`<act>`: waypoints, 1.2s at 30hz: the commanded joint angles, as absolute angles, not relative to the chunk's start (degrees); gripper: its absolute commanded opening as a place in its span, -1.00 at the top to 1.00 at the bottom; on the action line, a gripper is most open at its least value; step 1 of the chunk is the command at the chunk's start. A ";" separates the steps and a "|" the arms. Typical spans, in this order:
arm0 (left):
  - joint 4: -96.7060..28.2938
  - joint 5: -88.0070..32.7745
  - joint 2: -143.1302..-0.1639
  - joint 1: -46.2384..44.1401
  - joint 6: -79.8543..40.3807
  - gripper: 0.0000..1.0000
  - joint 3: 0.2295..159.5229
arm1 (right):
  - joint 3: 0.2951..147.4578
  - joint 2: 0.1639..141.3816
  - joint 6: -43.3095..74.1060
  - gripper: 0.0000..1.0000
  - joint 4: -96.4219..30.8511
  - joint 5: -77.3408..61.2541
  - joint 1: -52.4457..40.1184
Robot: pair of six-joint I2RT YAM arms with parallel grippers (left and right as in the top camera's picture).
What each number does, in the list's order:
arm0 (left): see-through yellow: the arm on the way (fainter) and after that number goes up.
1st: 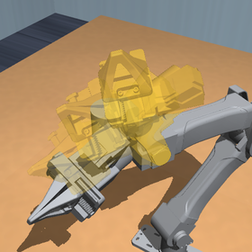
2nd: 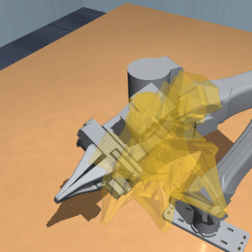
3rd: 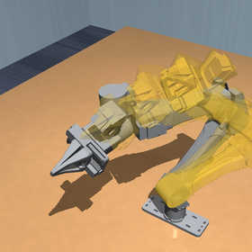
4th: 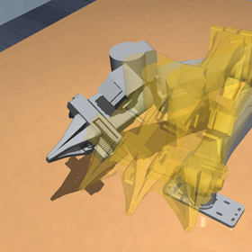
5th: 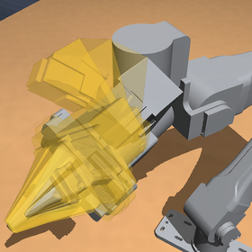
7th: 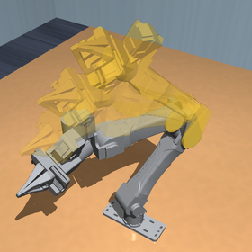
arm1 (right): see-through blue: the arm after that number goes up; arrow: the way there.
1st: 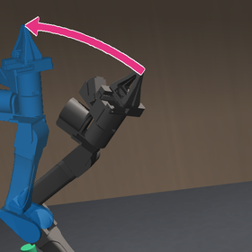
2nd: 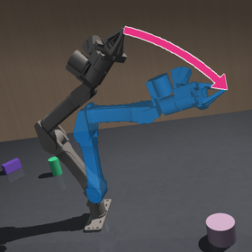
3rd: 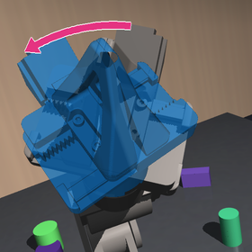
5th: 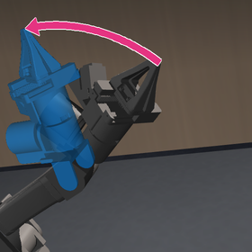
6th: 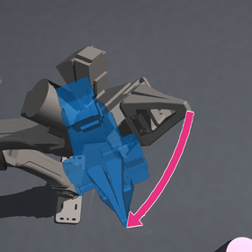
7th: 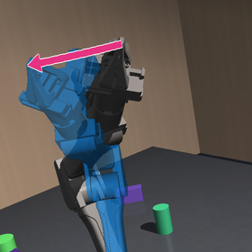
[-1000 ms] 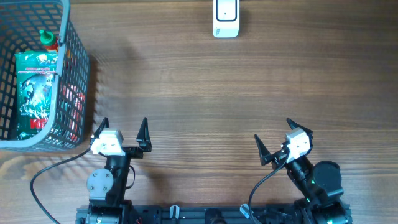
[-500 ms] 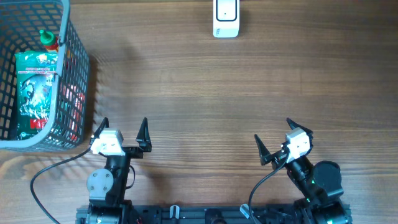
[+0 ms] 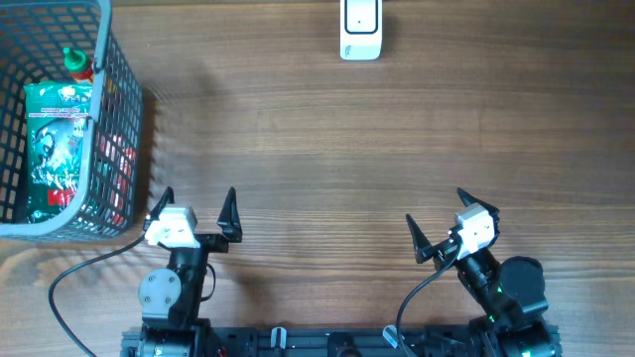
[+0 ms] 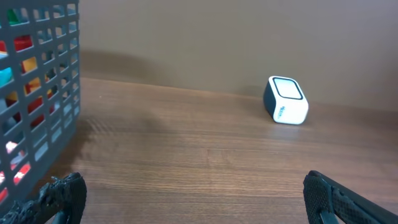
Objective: Scan the item barcode
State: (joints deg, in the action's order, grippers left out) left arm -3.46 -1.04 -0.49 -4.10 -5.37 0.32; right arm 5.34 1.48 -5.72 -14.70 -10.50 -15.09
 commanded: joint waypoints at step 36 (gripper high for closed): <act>-47.81 -5.82 -73.38 -0.51 -19.27 -1.00 87.99 | 5.76 0.58 -5.98 -0.99 -14.59 -11.22 -14.92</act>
State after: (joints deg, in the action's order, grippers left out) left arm -49.28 -13.08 -72.77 -3.53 -8.51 83.09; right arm 5.32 1.21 -5.72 -14.72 -10.50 -15.09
